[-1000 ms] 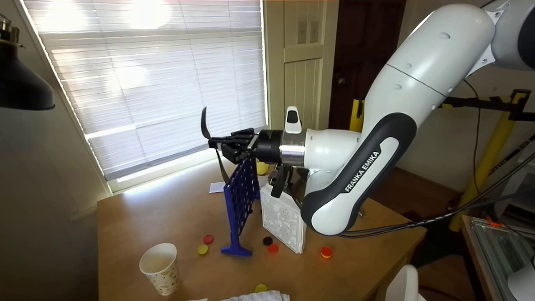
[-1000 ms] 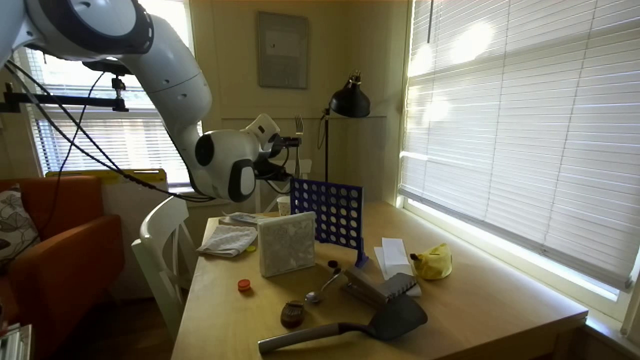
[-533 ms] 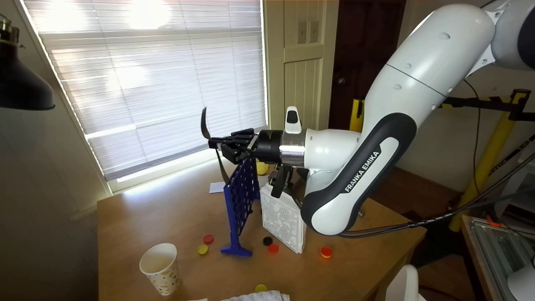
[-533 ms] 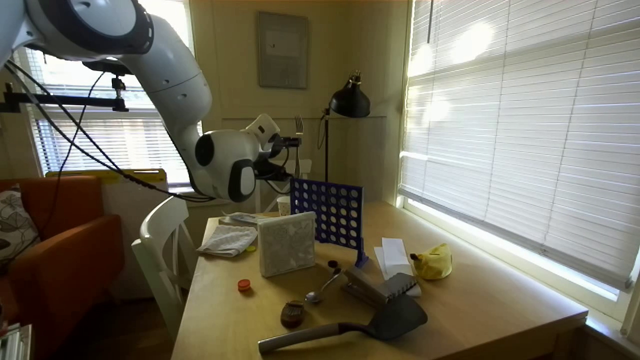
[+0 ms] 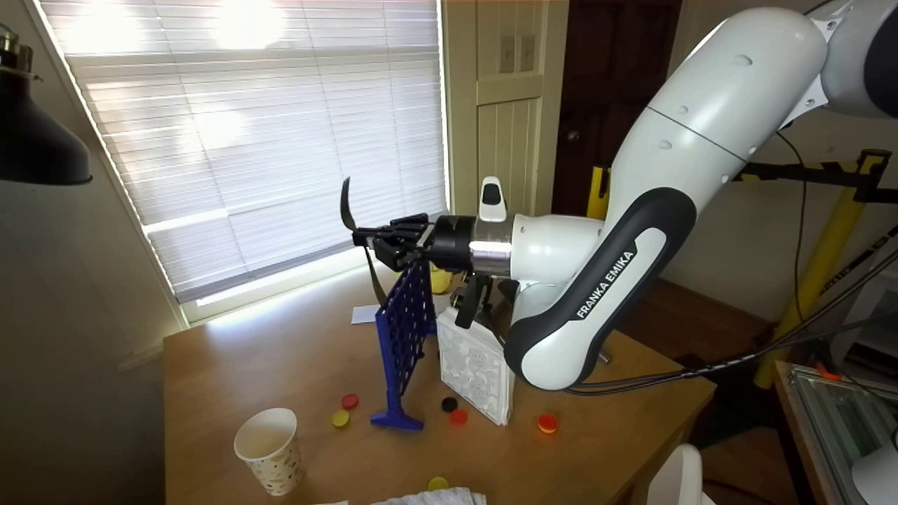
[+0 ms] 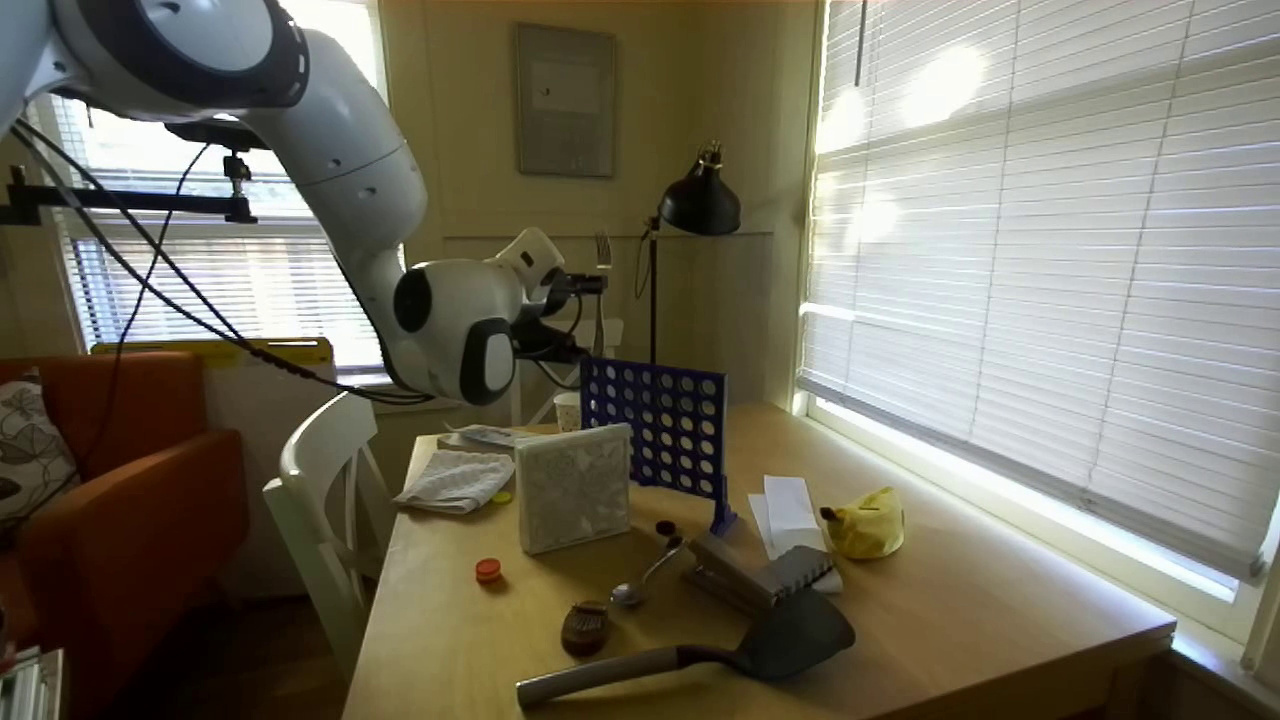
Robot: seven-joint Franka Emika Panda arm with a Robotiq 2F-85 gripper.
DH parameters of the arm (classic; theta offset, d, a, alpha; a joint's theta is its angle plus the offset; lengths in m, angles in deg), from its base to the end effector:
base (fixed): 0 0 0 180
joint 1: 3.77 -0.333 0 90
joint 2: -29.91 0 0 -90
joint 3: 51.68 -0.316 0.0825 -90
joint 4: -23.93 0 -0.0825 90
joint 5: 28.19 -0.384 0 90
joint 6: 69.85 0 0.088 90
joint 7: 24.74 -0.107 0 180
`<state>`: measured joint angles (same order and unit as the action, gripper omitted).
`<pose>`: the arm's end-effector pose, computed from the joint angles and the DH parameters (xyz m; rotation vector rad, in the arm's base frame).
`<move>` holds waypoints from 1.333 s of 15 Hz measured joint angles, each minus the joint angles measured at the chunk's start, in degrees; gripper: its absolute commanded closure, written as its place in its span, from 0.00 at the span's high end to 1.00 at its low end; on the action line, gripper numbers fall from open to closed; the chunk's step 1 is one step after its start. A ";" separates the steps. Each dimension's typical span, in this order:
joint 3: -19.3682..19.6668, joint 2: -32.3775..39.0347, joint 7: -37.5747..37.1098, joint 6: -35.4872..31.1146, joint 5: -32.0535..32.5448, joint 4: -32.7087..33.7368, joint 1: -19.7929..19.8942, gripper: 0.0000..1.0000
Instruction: Put the silver fork inside the blue object
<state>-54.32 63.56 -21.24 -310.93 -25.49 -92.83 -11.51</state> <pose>0.6007 0.1114 0.3468 -2.1129 -0.2905 -2.1536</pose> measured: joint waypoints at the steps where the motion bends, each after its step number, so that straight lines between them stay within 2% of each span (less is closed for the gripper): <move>1: 0.00 0.01 -0.17 0.00 0.01 -0.01 0.26 0.02; 11: -0.64 0.24 -6.07 0.03 3.47 -0.16 2.77 0.02; 20: -1.18 0.32 -7.57 -0.03 4.23 -2.15 3.18 0.02</move>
<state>-55.51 63.88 -28.81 -310.96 -21.26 -94.99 -8.33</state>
